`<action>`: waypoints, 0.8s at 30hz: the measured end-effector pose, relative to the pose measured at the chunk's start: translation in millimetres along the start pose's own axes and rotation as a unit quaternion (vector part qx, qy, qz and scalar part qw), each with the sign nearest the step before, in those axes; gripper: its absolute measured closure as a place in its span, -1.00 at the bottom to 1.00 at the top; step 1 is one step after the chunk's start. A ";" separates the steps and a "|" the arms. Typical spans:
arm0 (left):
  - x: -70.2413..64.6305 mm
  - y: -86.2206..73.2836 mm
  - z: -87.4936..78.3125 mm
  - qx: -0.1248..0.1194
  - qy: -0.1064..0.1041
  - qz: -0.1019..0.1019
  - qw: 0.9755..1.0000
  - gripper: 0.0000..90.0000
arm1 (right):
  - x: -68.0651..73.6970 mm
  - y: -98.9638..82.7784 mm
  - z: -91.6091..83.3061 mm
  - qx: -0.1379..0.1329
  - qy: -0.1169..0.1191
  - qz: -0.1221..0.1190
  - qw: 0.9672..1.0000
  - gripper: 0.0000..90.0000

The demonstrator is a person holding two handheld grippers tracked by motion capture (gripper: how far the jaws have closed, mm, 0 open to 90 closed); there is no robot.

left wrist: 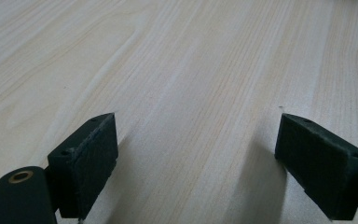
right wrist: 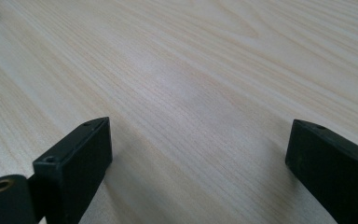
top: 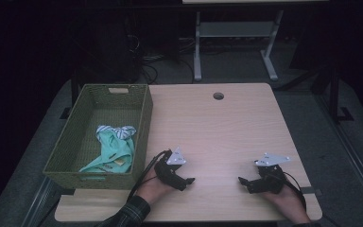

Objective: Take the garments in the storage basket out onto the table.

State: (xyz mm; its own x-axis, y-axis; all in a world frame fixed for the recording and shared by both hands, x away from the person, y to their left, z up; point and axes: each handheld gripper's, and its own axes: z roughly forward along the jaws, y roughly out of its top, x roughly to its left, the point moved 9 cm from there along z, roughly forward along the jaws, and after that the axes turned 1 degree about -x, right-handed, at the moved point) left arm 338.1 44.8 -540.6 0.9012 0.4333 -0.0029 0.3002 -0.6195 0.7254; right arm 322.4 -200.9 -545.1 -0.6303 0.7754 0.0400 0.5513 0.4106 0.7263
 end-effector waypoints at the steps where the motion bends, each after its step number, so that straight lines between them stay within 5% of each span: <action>1: 0.1 0.0 0.0 0.000 0.000 0.000 1.000 -0.73 | 0.0 0.0 0.0 0.000 0.000 0.000 1.000 -0.85; 24: 3.0 4.0 -5.6 0.011 0.007 -0.012 1.000 -0.71 | 0.1 0.0 0.1 0.000 0.000 0.000 1.000 -0.86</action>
State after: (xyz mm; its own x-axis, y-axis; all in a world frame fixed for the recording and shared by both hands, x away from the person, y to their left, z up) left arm 340.2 47.2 -533.9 0.8894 0.4569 -0.0110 0.3284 -0.6223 0.7106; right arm 322.4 -200.8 -545.2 -0.6298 0.7757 0.0405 0.5516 0.4100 0.7264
